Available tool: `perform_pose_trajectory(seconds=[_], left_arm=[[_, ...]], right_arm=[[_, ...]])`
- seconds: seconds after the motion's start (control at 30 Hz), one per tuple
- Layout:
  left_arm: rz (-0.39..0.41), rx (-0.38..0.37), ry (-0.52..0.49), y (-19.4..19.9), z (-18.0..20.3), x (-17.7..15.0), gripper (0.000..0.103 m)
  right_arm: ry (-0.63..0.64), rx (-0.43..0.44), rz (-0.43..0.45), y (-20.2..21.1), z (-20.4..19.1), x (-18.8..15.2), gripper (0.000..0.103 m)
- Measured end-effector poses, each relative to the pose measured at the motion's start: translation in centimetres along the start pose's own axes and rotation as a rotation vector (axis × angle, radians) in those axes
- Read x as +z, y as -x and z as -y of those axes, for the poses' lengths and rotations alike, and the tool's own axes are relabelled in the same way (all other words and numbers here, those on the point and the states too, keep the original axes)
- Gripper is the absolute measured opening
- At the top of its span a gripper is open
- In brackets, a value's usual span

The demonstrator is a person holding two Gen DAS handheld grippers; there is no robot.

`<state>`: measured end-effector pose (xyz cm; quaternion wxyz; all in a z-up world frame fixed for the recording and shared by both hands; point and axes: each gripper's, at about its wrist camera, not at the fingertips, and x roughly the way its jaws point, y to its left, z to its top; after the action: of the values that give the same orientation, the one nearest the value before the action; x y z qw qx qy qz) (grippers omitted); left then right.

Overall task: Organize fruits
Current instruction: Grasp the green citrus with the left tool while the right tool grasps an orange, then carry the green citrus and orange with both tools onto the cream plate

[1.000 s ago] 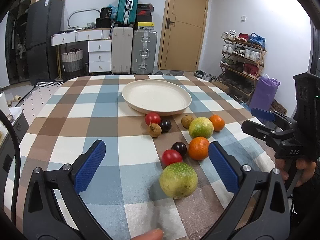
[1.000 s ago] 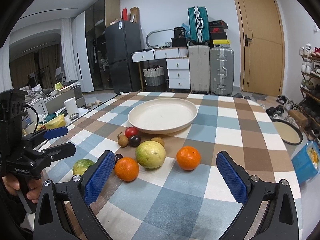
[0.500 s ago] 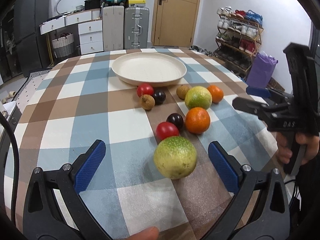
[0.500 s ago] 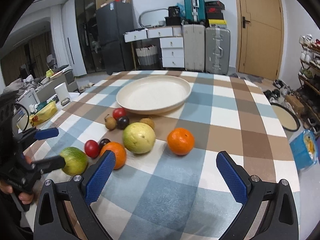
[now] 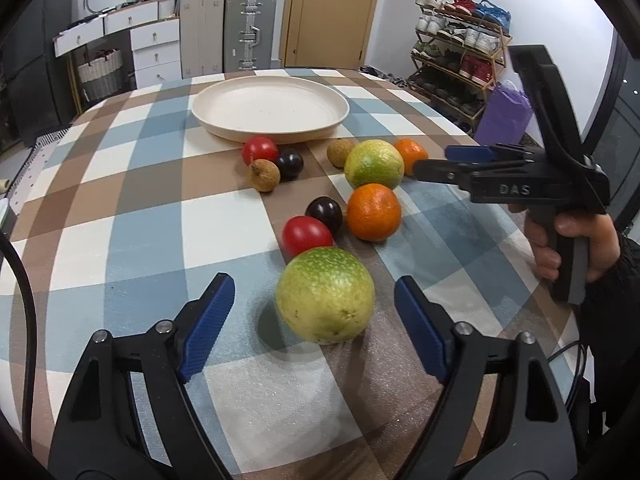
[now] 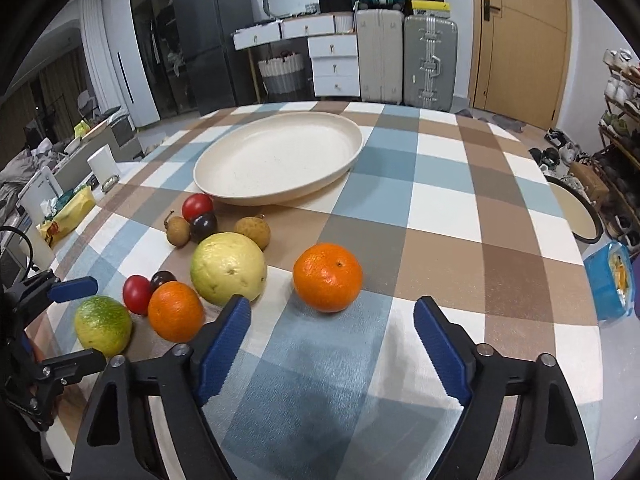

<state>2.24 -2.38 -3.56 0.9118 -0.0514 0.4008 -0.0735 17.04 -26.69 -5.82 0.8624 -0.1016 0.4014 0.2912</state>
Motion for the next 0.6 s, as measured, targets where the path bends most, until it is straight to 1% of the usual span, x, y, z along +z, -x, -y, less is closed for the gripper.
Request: perform_pose_trajectory(seconds=[0.13, 0.17, 0.23, 0.3, 0.4, 0.53, 0.6], left_arm=[[-0.01, -0.038, 0.014, -0.2, -0.2, 0.0, 0.062], [-0.012, -0.048, 0.017, -0.2, -0.3, 0.0, 0.061], [-0.01, -0.059, 0.013, -0.2, -0.2, -0.1, 0.051], [-0.01, -0.067, 0.01, -0.1, -0.1, -0.1, 0.046], [-0.006, -0.084, 0.014, 0.1, -0.1, -0.1, 0.046], [0.023, -0.096, 0.02, 0.7, 0.0, 0.1, 0.046], [0.038, -0.092, 0.026, 1.1, -0.1, 0.3, 0.046]], right_arm=[[-0.006, 0.014, -0.03, -1.1, 0.3, 0.5, 0.077], [-0.01, 0.018, -0.033, -1.3, 0.3, 0.6, 0.073], [-0.013, 0.022, -0.036, -1.6, 0.4, 0.7, 0.071], [-0.014, 0.025, -0.034, -1.8, 0.6, 0.8, 0.064], [-0.025, 0.047, -0.038, -1.8, 0.7, 0.8, 0.055], [-0.036, 0.072, -0.032, -1.9, 0.8, 1.0, 0.052], [-0.037, 0.073, -0.032, -2.0, 0.7, 1.1, 0.047]])
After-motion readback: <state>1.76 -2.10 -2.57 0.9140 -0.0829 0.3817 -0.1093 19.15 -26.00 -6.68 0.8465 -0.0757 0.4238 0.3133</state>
